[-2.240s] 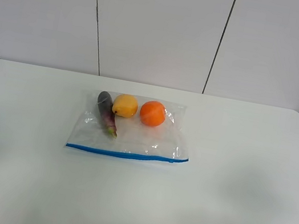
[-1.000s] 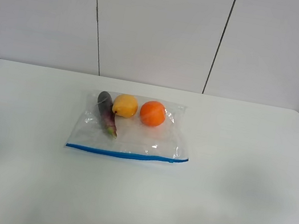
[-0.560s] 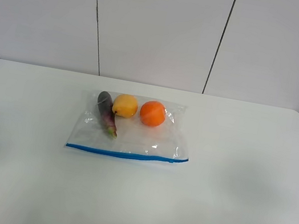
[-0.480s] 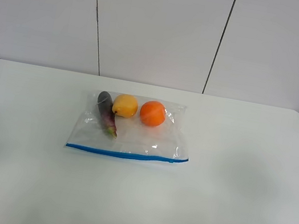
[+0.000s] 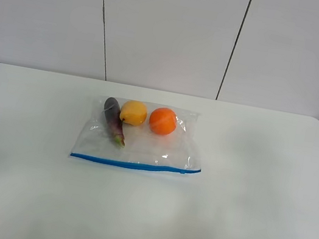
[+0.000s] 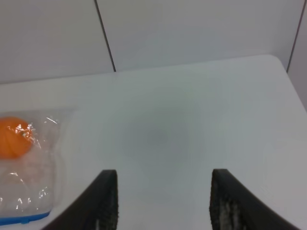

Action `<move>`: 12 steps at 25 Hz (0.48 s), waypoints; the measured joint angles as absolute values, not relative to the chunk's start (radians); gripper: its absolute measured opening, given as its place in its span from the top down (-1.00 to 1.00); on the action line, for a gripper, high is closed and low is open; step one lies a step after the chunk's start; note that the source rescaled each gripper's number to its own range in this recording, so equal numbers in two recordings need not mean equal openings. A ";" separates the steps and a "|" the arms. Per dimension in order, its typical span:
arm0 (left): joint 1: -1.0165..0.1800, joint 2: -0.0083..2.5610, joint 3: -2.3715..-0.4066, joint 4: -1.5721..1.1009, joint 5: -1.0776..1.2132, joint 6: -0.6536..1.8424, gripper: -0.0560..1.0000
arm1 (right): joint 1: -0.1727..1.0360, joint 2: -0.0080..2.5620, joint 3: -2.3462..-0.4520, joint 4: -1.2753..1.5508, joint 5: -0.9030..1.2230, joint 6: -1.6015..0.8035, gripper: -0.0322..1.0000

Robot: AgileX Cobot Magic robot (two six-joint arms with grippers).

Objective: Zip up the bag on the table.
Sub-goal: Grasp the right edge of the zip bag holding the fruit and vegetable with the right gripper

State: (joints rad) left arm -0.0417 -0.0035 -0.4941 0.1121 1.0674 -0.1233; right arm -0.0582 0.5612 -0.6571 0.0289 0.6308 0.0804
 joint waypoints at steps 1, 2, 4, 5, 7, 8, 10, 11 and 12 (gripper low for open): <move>-0.042 -0.004 -0.494 0.112 1.067 -0.123 -1.00 | -0.058 0.597 -0.664 0.029 0.617 0.080 -0.25; -0.042 -0.004 -0.494 0.112 1.067 -0.123 -1.00 | -0.058 0.627 -0.673 0.029 0.603 0.080 -0.25; -0.042 -0.004 -0.494 0.112 1.067 -0.123 -1.00 | -0.058 0.695 -0.685 0.029 0.570 0.080 -0.25; -0.042 -0.004 -0.494 0.112 1.067 -0.123 -1.00 | -0.058 0.722 -0.689 0.029 0.551 0.080 -0.25; -0.042 -0.004 -0.494 0.112 1.067 -0.123 -1.00 | -0.058 0.782 -0.697 0.030 0.512 0.079 -0.25; -0.042 -0.004 -0.494 0.112 1.067 -0.123 -1.00 | -0.058 0.811 -0.698 0.030 0.490 0.077 -0.25; -0.042 -0.004 -0.494 0.112 1.067 -0.123 -1.00 | -0.058 0.862 -0.699 0.030 0.457 0.075 -0.25; -0.042 -0.004 -0.494 0.112 1.067 -0.123 -1.00 | -0.058 0.888 -0.699 0.030 0.446 0.075 -0.25; -0.042 -0.004 -0.494 0.112 1.067 -0.123 -1.00 | -0.058 0.909 -0.699 0.030 0.432 0.074 -0.25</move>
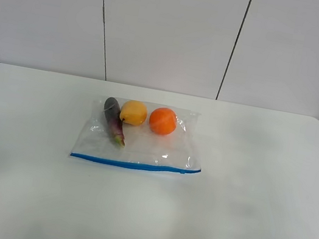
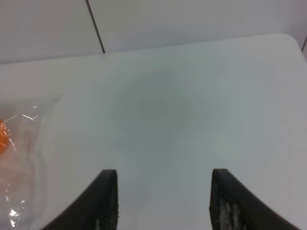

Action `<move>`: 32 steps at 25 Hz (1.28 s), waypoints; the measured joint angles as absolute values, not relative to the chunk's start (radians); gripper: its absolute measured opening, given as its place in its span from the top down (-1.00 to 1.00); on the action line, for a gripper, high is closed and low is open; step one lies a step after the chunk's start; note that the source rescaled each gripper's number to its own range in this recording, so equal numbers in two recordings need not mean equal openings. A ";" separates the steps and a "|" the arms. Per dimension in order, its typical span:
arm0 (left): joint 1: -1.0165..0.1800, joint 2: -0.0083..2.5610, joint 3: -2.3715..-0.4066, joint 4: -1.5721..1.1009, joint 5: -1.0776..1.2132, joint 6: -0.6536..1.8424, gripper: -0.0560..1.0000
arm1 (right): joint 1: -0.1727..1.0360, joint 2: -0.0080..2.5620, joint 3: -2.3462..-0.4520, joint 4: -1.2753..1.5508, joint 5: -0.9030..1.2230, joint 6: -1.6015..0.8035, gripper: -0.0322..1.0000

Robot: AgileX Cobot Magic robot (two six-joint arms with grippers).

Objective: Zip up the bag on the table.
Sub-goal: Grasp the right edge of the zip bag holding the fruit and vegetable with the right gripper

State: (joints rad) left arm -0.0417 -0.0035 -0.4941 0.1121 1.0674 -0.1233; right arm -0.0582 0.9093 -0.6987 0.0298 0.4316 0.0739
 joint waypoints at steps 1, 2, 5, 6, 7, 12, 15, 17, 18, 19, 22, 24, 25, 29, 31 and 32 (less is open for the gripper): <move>-0.042 -0.004 -0.494 0.112 1.067 -0.123 -1.00 | -0.058 0.935 -0.699 0.030 0.418 0.074 -0.25; -0.042 -0.004 -0.494 0.112 1.067 -0.123 -1.00 | -0.058 0.960 -0.699 0.030 0.407 0.073 -0.25; -0.042 -0.004 -0.494 0.112 1.067 -0.123 -1.00 | -0.058 1.030 -0.699 0.030 0.366 0.073 -0.25; -0.042 -0.004 -0.494 0.112 1.067 -0.123 -1.00 | -0.058 1.054 -0.699 0.030 0.353 0.073 -0.25; -0.042 -0.004 -0.494 0.112 1.067 -0.123 -1.00 | -0.058 1.074 -0.699 0.032 0.336 0.073 -0.25; -0.042 -0.004 -0.494 0.112 1.067 -0.123 -1.00 | -0.058 1.190 -0.699 0.079 0.281 0.073 -0.25; -0.042 -0.004 -0.494 0.112 1.067 -0.123 -1.00 | -0.058 1.241 -0.699 0.101 0.265 0.073 -0.25; -0.042 -0.004 -0.494 0.112 1.067 -0.123 -1.00 | -0.058 1.268 -0.699 0.104 0.245 0.073 -0.25; -0.042 -0.004 -0.494 0.112 1.067 -0.123 -1.00 | -0.058 1.279 -0.699 0.104 0.232 0.073 -0.25; -0.042 -0.004 -0.494 0.112 1.067 -0.123 -1.00 | -0.058 1.291 -0.700 0.106 0.218 0.073 -0.25; -0.042 -0.004 -0.494 0.112 1.067 -0.123 -1.00 | -0.058 1.334 -0.700 0.115 0.186 0.073 -0.25; -0.042 -0.004 -0.494 0.112 1.067 -0.123 -1.00 | -0.058 1.369 -0.700 0.126 0.172 0.073 -0.25; -0.042 -0.004 -0.494 0.112 1.067 -0.123 -1.00 | -0.058 1.385 -0.700 0.137 0.170 0.073 -0.25; -0.042 -0.004 -0.494 0.112 1.067 -0.123 -1.00 | -0.009 1.446 -0.700 0.188 0.171 0.070 -0.25; -0.042 -0.004 -0.494 0.112 1.067 -0.123 -1.00 | 0.047 1.472 -0.700 0.210 0.166 0.068 -0.25; -0.042 -0.004 -0.494 0.112 1.067 -0.123 -1.00 | 0.069 1.482 -0.700 0.224 0.156 0.067 -0.25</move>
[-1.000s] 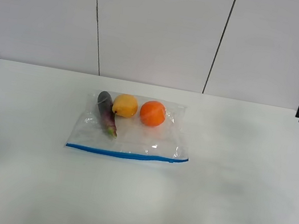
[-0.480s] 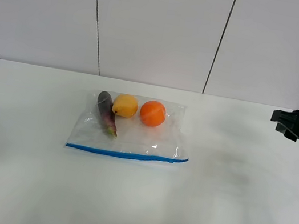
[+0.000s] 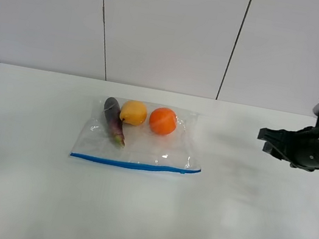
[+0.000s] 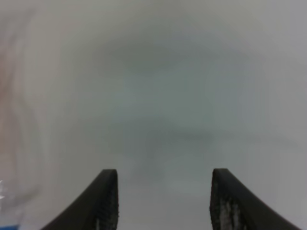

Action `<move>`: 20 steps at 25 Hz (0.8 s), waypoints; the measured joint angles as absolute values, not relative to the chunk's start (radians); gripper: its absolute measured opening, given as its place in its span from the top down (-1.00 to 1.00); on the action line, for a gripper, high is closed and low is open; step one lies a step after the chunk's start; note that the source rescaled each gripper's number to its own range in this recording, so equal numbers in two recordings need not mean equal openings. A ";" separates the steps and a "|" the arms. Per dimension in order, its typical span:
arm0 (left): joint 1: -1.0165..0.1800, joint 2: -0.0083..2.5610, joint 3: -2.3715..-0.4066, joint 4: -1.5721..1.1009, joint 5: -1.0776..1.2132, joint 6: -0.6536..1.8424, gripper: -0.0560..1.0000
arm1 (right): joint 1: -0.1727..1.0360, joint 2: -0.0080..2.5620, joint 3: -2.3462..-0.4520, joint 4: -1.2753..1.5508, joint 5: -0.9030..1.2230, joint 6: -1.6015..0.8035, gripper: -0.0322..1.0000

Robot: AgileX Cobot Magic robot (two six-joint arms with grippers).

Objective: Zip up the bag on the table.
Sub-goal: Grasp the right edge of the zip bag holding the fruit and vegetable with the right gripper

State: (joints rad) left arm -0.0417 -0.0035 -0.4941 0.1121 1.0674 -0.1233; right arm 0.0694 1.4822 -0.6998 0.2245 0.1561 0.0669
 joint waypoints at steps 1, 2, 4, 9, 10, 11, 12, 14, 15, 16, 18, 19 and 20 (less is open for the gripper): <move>-0.042 -0.004 -0.494 0.112 1.067 -0.123 -1.00 | 0.093 1.495 -0.700 0.243 0.144 0.067 -0.25; -0.042 -0.004 -0.494 0.112 1.067 -0.123 -1.00 | 0.112 1.507 -0.700 0.269 0.136 0.067 -0.25; -0.042 -0.004 -0.494 0.112 1.067 -0.123 -1.00 | 0.125 1.521 -0.700 0.299 0.130 0.067 -0.25; -0.042 -0.004 -0.494 0.112 1.067 -0.123 -1.00 | 0.140 1.560 -0.700 0.411 0.116 0.066 -0.25; -0.042 -0.004 -0.494 0.112 1.067 -0.123 -1.00 | 0.140 1.561 -0.700 0.421 0.116 0.066 -0.25; -0.042 -0.004 -0.494 0.112 1.067 -0.123 -1.00 | 0.140 1.561 -0.700 0.430 0.118 0.066 -0.25; -0.042 -0.004 -0.494 0.112 1.067 -0.123 -1.00 | 0.140 1.564 -0.700 0.440 0.120 0.066 -0.25; -0.042 -0.004 -0.494 0.112 1.067 -0.123 -1.00 | 0.140 1.571 -0.700 0.459 0.128 0.065 -0.25; -0.042 -0.004 -0.494 0.112 1.067 -0.123 -1.00 | 0.140 1.576 -0.700 0.471 0.141 0.062 -0.25; -0.042 -0.004 -0.494 0.112 1.067 -0.123 -1.00 | 0.140 1.585 -0.700 0.481 0.156 0.056 -0.25; -0.042 -0.004 -0.494 0.112 1.067 -0.123 -1.00 | 0.140 1.603 -0.700 0.504 0.179 0.033 -0.25; -0.042 -0.004 -0.494 0.113 1.067 -0.123 -1.00 | 0.140 1.613 -0.700 0.522 0.192 0.019 -0.25; -0.042 -0.004 -0.494 0.113 1.067 -0.123 -1.00 | 0.140 1.621 -0.700 0.541 0.203 0.000 -0.25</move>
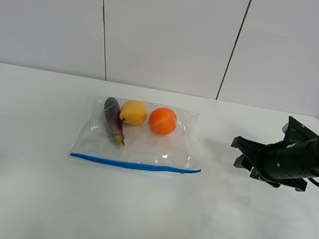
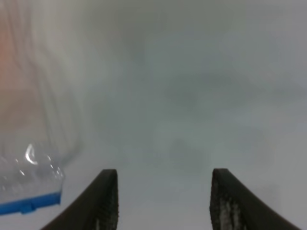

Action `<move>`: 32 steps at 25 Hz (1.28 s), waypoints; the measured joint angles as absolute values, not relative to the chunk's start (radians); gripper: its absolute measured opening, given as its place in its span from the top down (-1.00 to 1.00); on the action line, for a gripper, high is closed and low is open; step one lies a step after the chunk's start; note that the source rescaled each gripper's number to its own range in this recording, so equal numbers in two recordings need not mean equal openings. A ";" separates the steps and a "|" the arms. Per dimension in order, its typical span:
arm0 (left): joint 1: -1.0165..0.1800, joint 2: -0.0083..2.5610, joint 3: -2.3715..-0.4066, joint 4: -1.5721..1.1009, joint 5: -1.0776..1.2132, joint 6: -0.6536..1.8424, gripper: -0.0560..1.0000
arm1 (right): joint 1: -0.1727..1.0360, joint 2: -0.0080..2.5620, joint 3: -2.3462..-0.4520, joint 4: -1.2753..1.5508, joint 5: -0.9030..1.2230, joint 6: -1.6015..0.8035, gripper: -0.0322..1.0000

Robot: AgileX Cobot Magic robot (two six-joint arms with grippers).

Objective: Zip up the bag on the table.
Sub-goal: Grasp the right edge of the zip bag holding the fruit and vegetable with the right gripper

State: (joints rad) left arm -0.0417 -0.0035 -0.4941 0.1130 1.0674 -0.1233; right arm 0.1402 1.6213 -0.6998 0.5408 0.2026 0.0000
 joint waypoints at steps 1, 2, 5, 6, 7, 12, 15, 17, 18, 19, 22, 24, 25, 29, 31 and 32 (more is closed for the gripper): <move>-0.042 -0.004 -0.494 0.113 1.067 -0.123 -1.00 | 0.140 1.630 -0.700 0.562 0.211 -0.023 -0.25; -0.042 -0.004 -0.494 0.113 1.067 -0.123 -1.00 | 0.140 1.637 -0.702 0.592 0.224 -0.050 -0.25; -0.042 -0.004 -0.494 0.113 1.067 -0.123 -1.00 | 0.140 1.667 -0.734 0.699 0.290 -0.171 -0.25; -0.042 -0.004 -0.494 0.113 1.067 -0.123 -1.00 | 0.140 1.680 -0.753 0.746 0.324 -0.221 -0.25; -0.042 -0.004 -0.494 0.113 1.067 -0.123 -1.00 | 0.140 1.692 -0.773 0.798 0.360 -0.283 -0.25; -0.042 -0.004 -0.494 0.113 1.067 -0.123 -1.00 | 0.140 1.734 -0.834 1.005 0.475 -0.491 -0.25; -0.042 -0.004 -0.494 0.113 1.067 -0.123 -1.00 | 0.140 1.759 -0.840 1.138 0.511 -0.579 -0.25; -0.042 -0.004 -0.494 0.113 1.067 -0.123 -1.00 | 0.140 1.807 -0.841 1.209 0.545 -0.626 -0.25; -0.042 -0.004 -0.494 0.113 1.067 -0.123 -1.00 | 0.140 1.829 -0.842 1.229 0.558 -0.640 -0.25; -0.042 -0.004 -0.494 0.113 1.067 -0.123 -1.00 | 0.140 1.851 -0.843 1.251 0.564 -0.659 -0.25; -0.042 -0.004 -0.494 0.113 1.067 -0.123 -1.00 | 0.140 1.901 -0.843 1.311 0.562 -0.723 -0.25; -0.042 -0.004 -0.494 0.113 1.067 -0.123 -1.00 | 0.140 1.913 -0.843 1.348 0.552 -0.753 -0.25; -0.042 -0.004 -0.494 0.113 1.067 -0.123 -1.00 | 0.140 1.915 -0.843 1.362 0.549 -0.761 -0.25; -0.042 -0.004 -0.494 0.113 1.067 -0.123 -1.00 | 0.140 1.915 -0.843 1.402 0.525 -0.787 -0.25; -0.042 -0.004 -0.494 0.113 1.067 -0.123 -1.00 | 0.140 1.915 -0.843 1.419 0.522 -0.795 -0.25; -0.042 -0.004 -0.494 0.112 1.067 -0.123 -1.00 | 0.140 1.915 -0.843 1.426 0.522 -0.799 -0.25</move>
